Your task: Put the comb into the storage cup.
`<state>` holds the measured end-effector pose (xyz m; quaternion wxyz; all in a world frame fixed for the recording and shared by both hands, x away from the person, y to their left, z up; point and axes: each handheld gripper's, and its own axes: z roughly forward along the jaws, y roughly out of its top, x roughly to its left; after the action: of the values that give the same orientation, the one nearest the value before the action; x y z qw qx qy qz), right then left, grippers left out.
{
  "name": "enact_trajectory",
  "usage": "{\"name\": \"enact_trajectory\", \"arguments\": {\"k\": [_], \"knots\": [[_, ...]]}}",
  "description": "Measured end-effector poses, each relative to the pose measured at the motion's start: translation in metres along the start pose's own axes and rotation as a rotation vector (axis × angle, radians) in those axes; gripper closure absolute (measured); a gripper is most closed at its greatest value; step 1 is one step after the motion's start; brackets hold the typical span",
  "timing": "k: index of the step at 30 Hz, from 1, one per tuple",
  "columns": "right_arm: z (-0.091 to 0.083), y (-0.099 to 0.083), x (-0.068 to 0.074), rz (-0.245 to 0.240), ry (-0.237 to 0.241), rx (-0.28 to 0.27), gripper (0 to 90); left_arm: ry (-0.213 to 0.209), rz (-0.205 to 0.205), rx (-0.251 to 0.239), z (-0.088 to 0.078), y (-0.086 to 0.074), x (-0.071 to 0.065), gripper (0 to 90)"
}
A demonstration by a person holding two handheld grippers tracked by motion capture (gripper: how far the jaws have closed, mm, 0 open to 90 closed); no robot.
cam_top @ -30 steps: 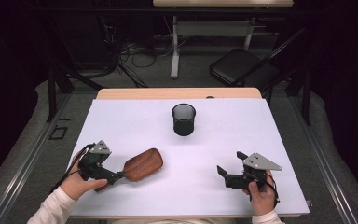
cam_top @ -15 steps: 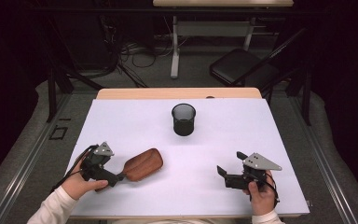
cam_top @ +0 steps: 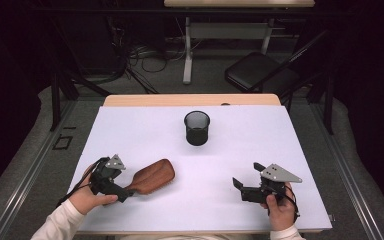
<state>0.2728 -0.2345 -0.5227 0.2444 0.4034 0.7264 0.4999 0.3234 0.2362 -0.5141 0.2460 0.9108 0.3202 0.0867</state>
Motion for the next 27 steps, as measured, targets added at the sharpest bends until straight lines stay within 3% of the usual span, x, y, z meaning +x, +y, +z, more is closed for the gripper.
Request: {"name": "enact_trajectory", "arguments": {"k": [15,27], "knots": [[0.0,0.0,0.0,0.0,0.002,0.005,8.3,0.004,0.042,0.06,0.009,0.001,-0.004,3.8],[0.0,0.0,0.0,-0.001,0.003,0.009,8.3,0.009,0.084,0.104,0.012,0.001,-0.008,14.8]]}}
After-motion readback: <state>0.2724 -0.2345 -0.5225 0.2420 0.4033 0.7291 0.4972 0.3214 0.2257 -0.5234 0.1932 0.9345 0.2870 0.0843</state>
